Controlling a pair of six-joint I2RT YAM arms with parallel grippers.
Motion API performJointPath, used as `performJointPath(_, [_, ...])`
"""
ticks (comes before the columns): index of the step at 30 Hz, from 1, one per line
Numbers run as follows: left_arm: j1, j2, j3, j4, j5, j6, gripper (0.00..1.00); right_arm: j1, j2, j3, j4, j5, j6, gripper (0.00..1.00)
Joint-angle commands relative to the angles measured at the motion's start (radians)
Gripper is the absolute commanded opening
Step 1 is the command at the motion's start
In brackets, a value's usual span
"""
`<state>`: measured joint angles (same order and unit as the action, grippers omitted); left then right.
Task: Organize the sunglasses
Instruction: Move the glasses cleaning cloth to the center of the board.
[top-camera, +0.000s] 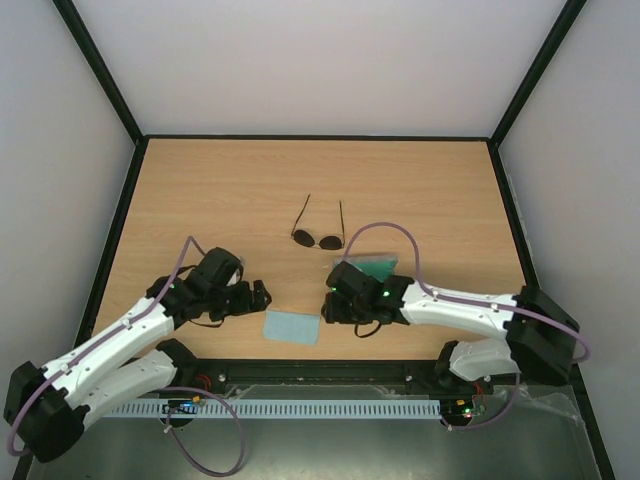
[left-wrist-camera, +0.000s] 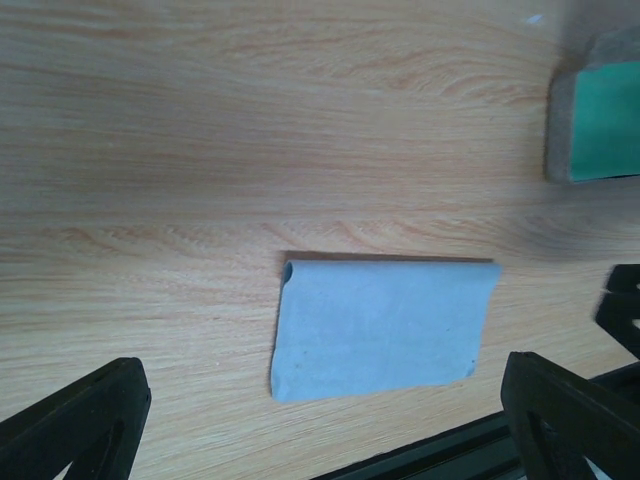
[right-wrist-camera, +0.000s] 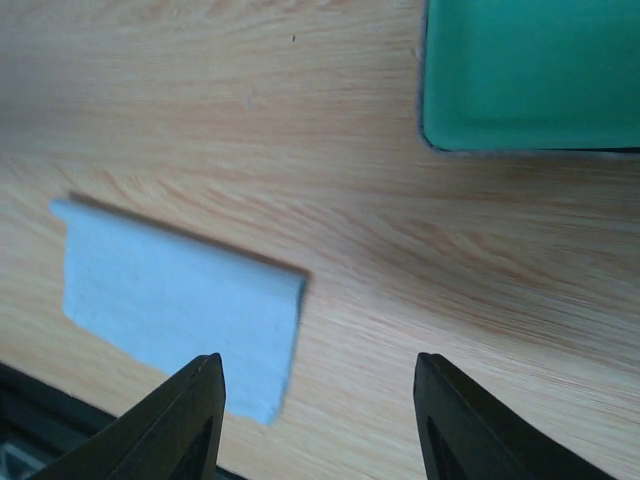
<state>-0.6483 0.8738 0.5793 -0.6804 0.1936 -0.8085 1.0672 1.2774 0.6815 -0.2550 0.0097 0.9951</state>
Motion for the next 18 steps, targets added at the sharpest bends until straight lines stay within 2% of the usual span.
performJointPath(1, [0.001,-0.085,-0.001,-0.022,-0.019,0.014,0.99,0.031,0.102,0.062,0.009,0.062,0.091,0.52])
performJointPath(4, [0.002,-0.123,-0.001,-0.063,-0.026,0.042,0.99,0.080,0.179,0.093,-0.019,0.108,0.148,0.48])
performJointPath(11, [0.002,-0.149,0.002,-0.080,0.010,0.094,0.99,0.229,0.382,0.281,-0.202,0.213,0.226,0.39])
performJointPath(18, [0.002,-0.186,-0.008,-0.081,0.051,0.101,0.99,0.300,0.438,0.367,-0.257,0.257,0.357,0.35])
